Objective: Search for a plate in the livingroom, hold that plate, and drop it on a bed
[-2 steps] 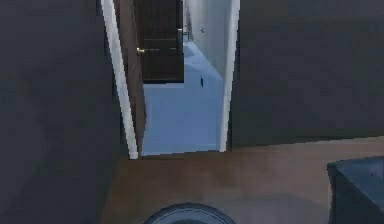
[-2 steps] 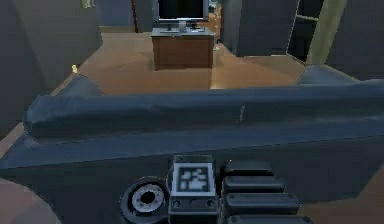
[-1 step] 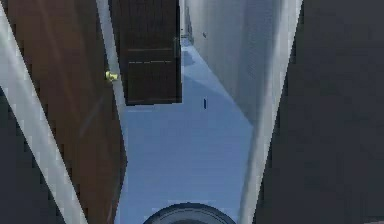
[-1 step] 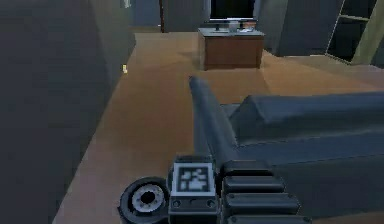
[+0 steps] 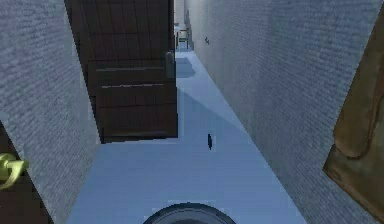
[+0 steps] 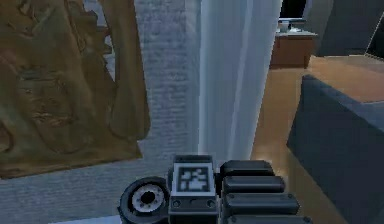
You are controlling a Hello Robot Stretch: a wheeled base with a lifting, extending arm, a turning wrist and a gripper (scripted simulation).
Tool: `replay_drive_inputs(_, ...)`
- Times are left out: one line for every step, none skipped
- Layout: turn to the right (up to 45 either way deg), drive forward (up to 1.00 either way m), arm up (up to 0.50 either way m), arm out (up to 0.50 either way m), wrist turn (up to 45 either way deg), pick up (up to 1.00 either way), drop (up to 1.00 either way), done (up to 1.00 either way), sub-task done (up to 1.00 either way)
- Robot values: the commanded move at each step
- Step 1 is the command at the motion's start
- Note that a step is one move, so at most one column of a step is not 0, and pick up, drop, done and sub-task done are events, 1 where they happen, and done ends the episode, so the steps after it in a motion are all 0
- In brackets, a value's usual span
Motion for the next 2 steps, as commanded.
replay_drive_inputs(3.0,0.0,0.0,0.0,0.0,0.0,0.0,0.0,0.0)
replay_drive_inputs(-45.0,0.0,0.0,0.0,0.0,0.0,0.0,0.0,0.0)
